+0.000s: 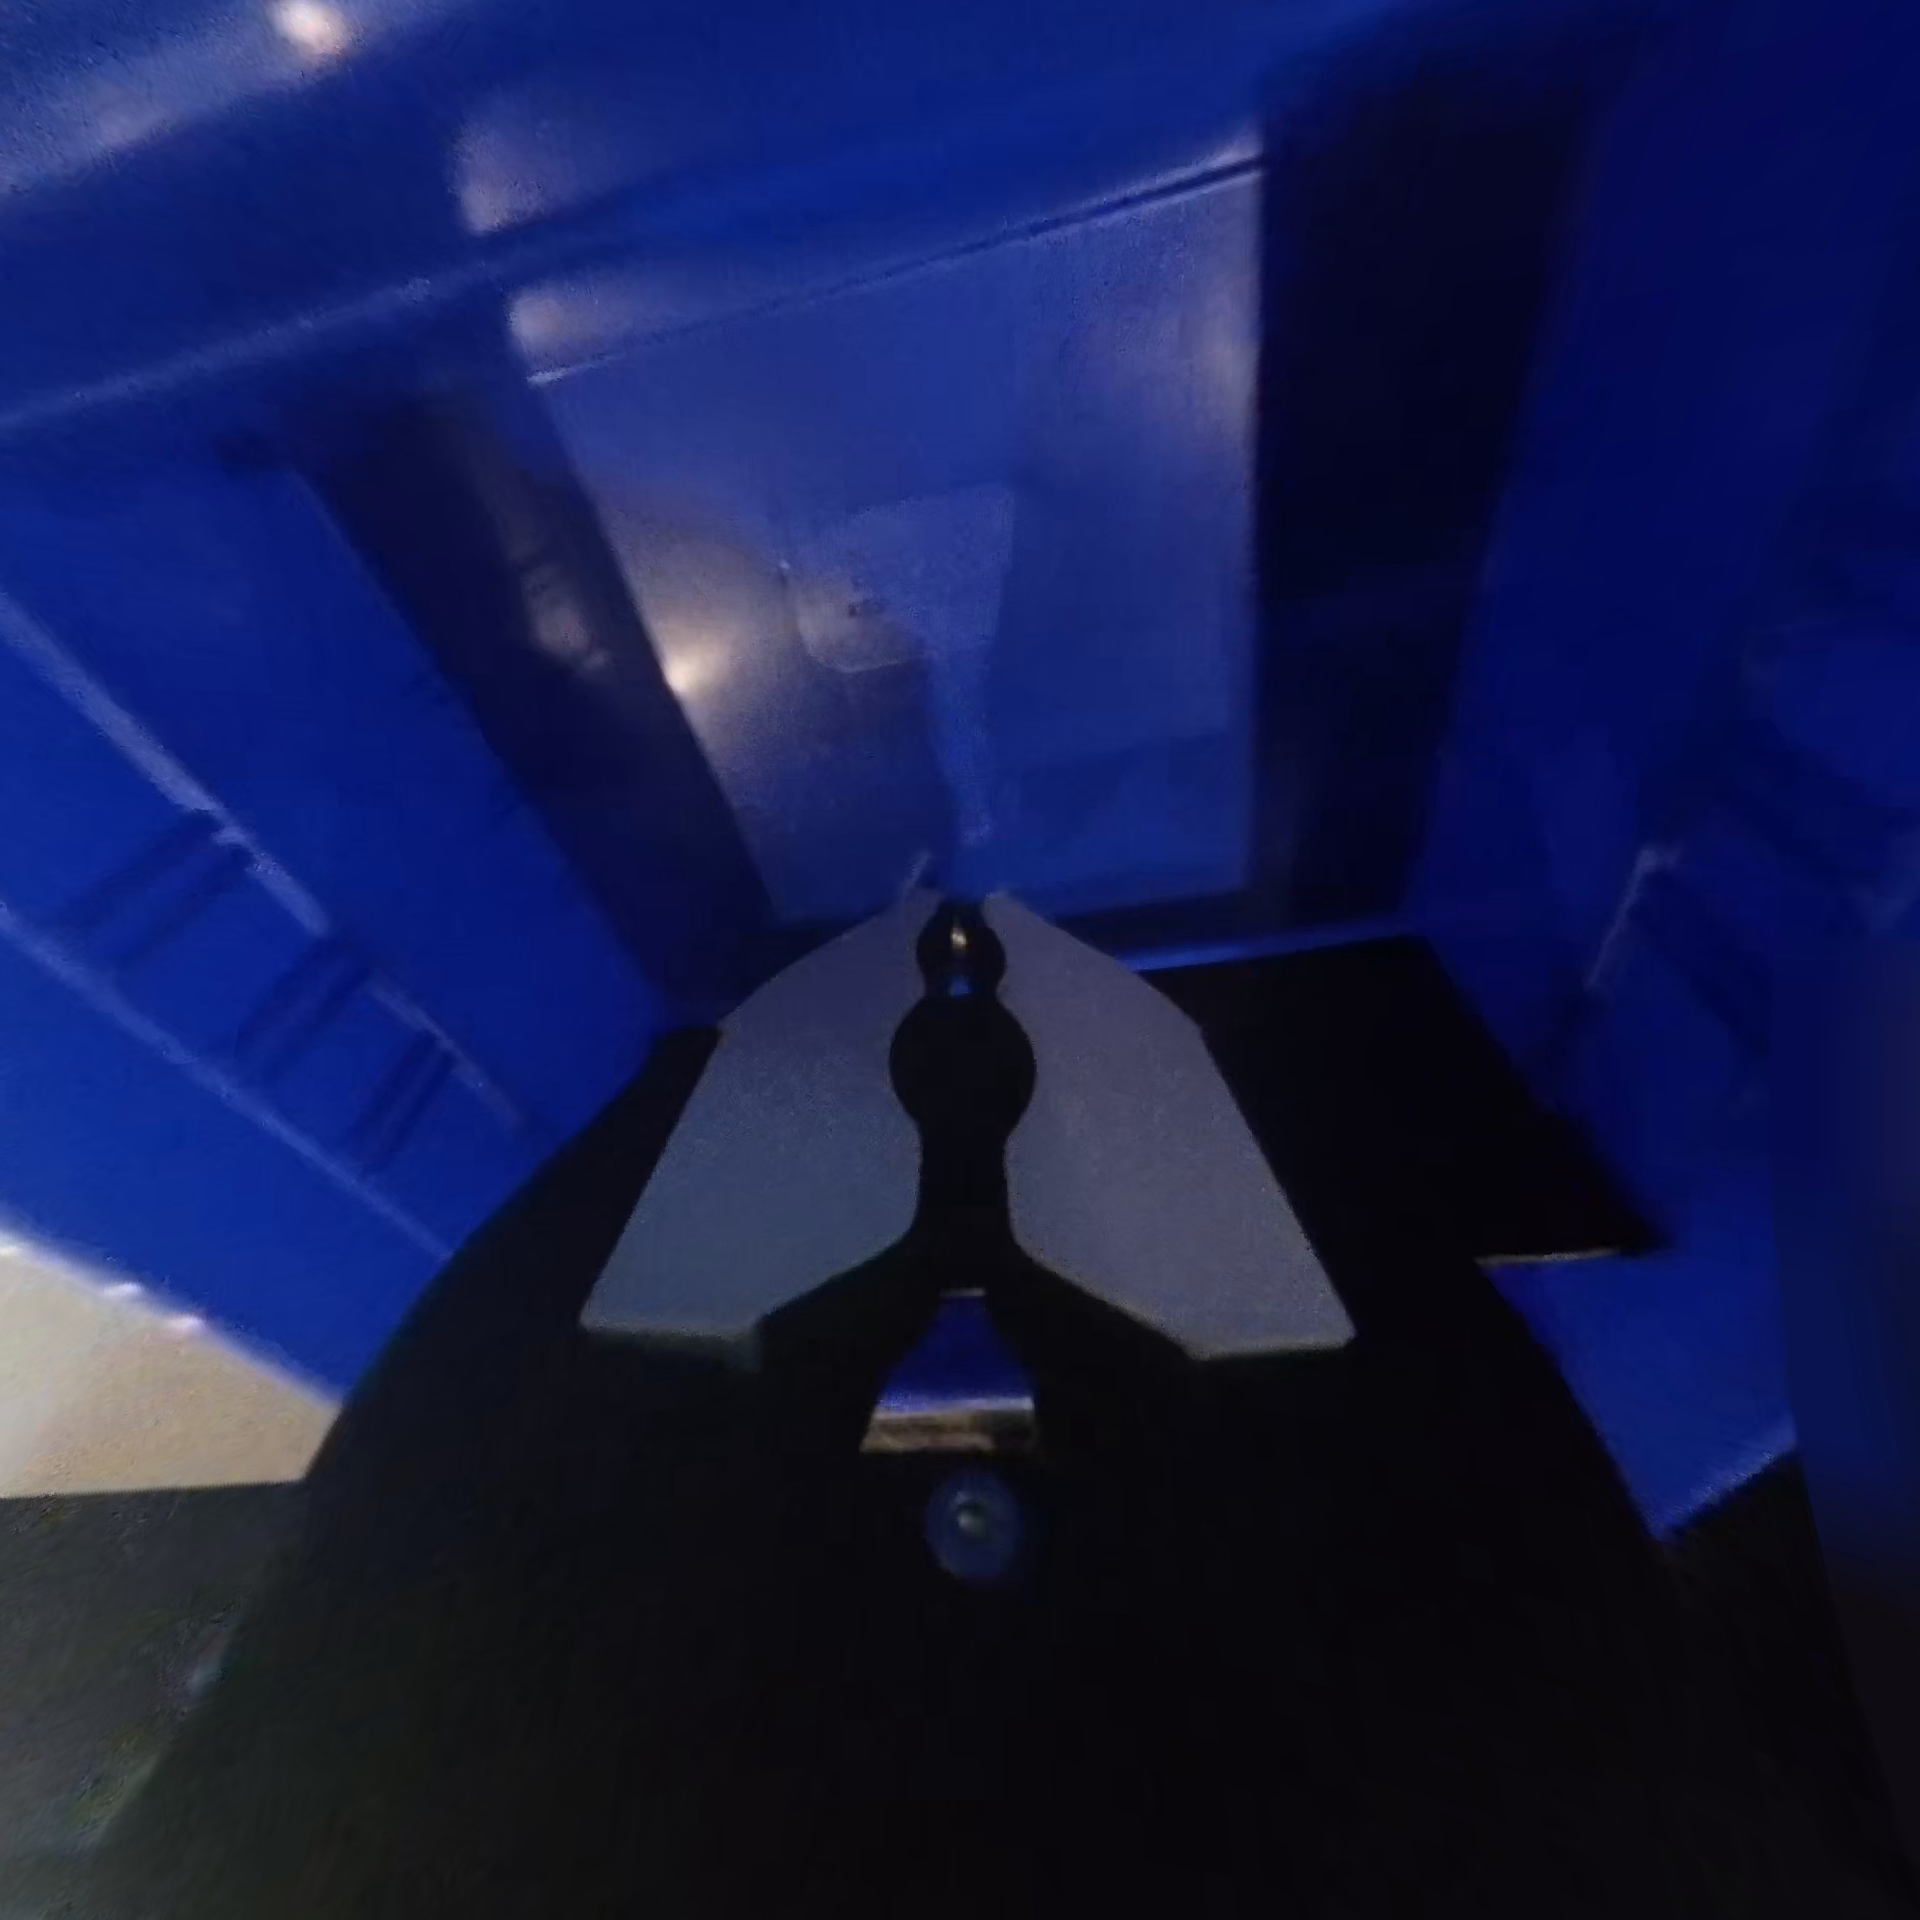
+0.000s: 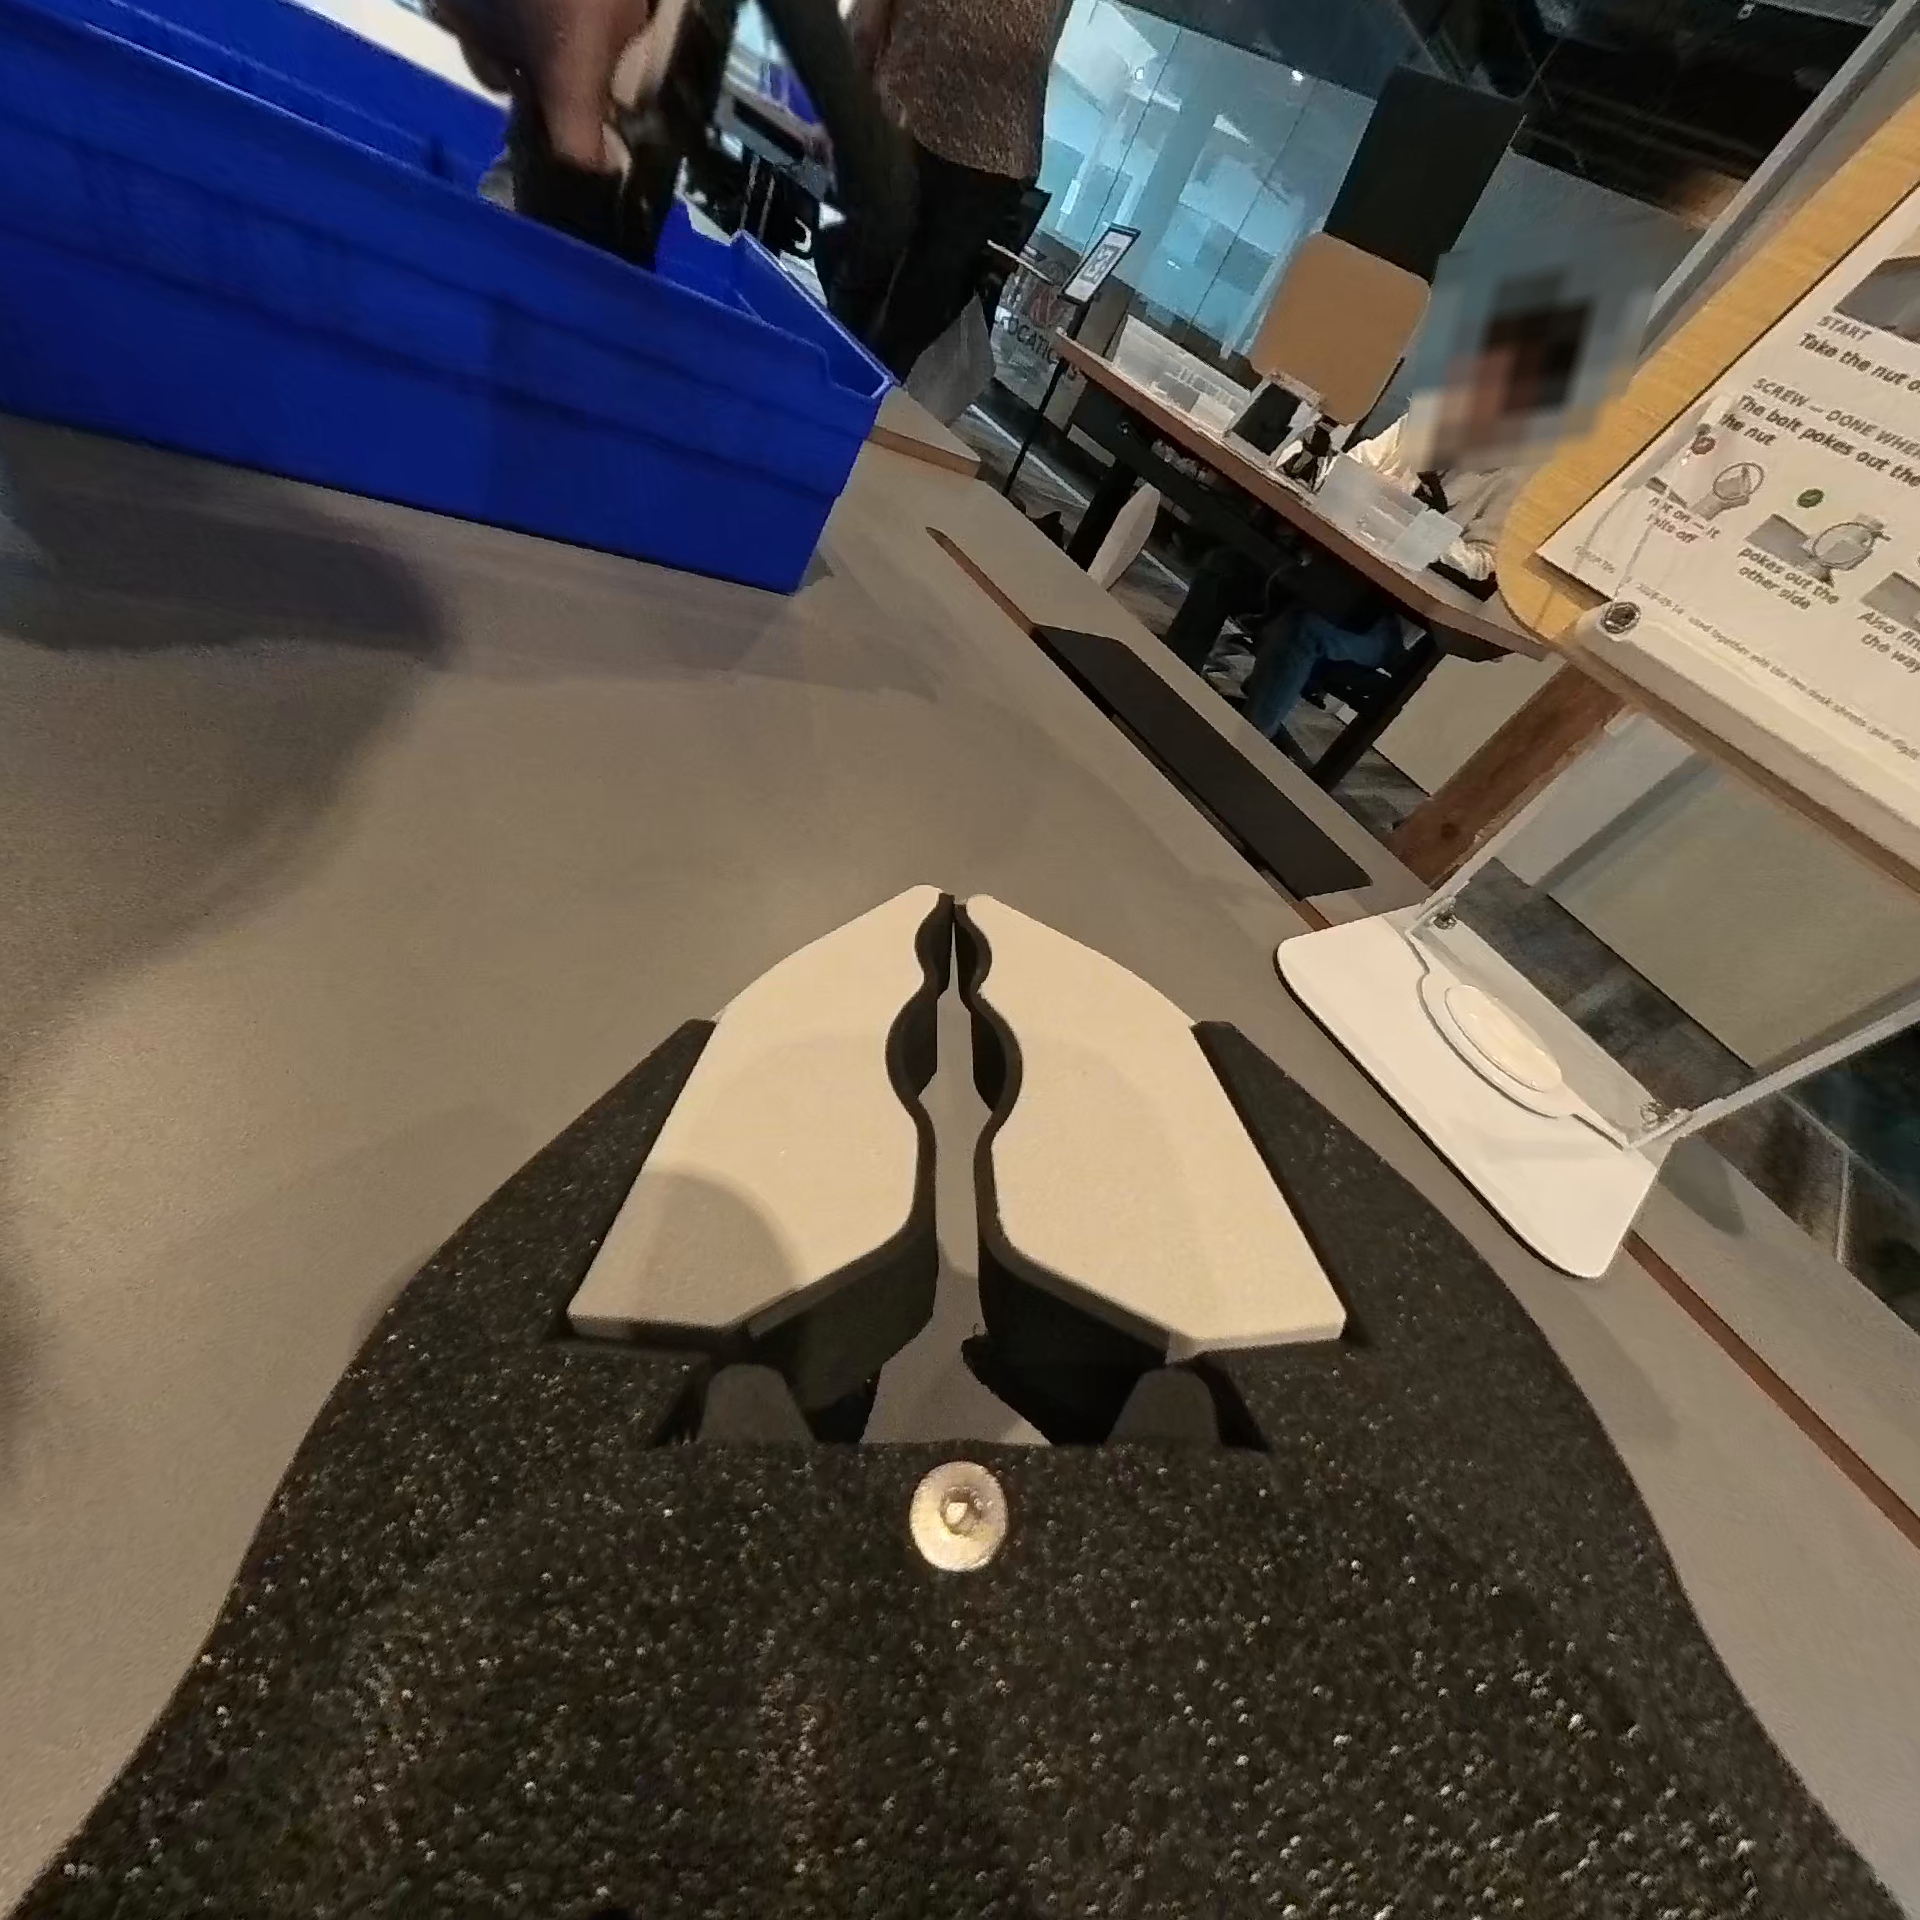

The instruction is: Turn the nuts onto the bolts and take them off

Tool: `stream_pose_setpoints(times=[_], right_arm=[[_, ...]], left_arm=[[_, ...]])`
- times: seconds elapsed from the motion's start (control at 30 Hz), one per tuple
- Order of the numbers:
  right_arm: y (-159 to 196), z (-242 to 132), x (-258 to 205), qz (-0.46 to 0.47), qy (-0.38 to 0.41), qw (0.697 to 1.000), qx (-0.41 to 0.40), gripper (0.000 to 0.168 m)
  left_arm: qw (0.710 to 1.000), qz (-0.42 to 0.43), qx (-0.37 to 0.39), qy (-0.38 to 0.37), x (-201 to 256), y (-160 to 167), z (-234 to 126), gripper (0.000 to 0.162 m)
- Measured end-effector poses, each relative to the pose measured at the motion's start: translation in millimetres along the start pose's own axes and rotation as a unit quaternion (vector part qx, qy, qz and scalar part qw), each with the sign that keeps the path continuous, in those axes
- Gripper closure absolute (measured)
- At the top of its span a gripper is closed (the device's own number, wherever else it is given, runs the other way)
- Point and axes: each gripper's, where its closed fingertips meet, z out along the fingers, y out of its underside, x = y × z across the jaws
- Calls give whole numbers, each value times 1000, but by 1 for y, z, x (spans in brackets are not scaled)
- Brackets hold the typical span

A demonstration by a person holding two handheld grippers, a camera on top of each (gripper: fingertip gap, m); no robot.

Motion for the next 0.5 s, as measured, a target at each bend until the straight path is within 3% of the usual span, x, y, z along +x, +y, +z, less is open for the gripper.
stream_pose_setpoints(times=[0.2, 0.33, 0.5], right_arm=[[0, 2, -2, -2, -5, 1000, -1, 168], [1, 2, -2, -4, -5, 1000, -1, 168], [1, 2, -2, -3, -7, 1000, -1, 168]], left_arm=[[991, 105, 77, -31, -2, 4, -25, 162], [983, 166, 76, 29, 17, 10, -18, 162], [972, 206, 96, 51, 30, 11, -16, 162]])
